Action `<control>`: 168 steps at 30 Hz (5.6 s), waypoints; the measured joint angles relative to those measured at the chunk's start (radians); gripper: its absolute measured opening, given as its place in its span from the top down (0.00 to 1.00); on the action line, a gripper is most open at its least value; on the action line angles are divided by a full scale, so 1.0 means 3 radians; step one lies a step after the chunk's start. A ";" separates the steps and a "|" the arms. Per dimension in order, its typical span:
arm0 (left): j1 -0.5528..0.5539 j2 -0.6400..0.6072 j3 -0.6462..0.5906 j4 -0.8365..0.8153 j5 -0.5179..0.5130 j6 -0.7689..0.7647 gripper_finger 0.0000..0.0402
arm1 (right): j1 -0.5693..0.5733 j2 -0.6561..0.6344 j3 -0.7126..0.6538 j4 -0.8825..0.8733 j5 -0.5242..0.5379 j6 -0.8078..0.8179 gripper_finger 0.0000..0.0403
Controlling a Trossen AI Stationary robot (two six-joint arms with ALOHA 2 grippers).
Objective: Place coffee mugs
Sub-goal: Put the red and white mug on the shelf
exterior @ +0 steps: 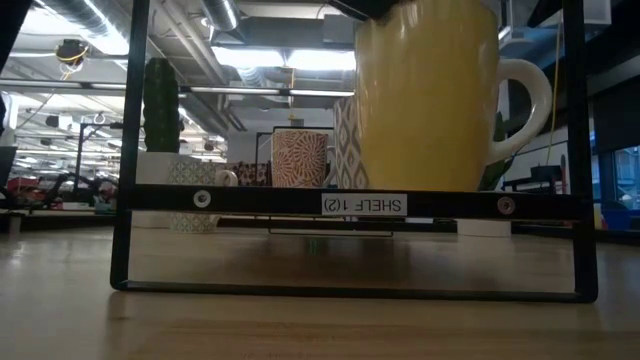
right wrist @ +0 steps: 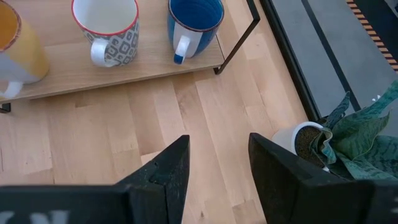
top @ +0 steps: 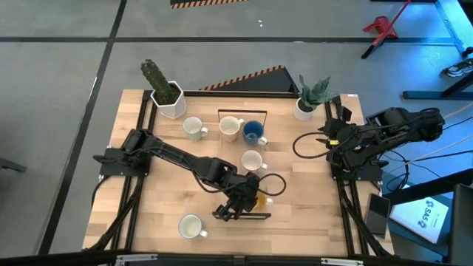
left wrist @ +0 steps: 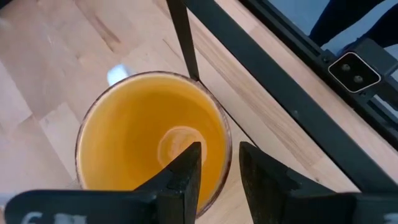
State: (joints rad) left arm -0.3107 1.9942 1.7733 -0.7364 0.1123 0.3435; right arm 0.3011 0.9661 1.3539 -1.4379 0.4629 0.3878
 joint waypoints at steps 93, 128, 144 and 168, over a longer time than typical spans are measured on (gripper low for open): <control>-0.1597 -0.1395 -0.2225 -0.0026 -0.0947 -0.4800 0.77 | 0.0000 0.0000 0.0001 -0.0009 0.0142 -0.0001 0.63; -0.0997 -0.2737 -0.2227 -0.0913 -0.1149 -0.5225 0.96 | -0.0001 0.0000 0.0001 -0.0012 0.0229 -0.0150 0.63; 0.0388 -0.2893 -0.2224 -0.0735 -0.1101 -0.4263 0.96 | -0.0001 0.0000 0.0001 -0.0010 0.0173 -0.0156 0.63; 0.1173 -0.2129 -0.2220 0.0027 -0.1064 -0.4615 0.96 | 0.0000 -0.0001 0.0000 -0.0012 0.0174 -0.0173 0.63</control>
State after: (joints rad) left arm 0.0413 1.3556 1.1072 -0.7284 -0.2068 -1.0411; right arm 0.3010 0.9659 1.3539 -1.4414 0.5152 0.3359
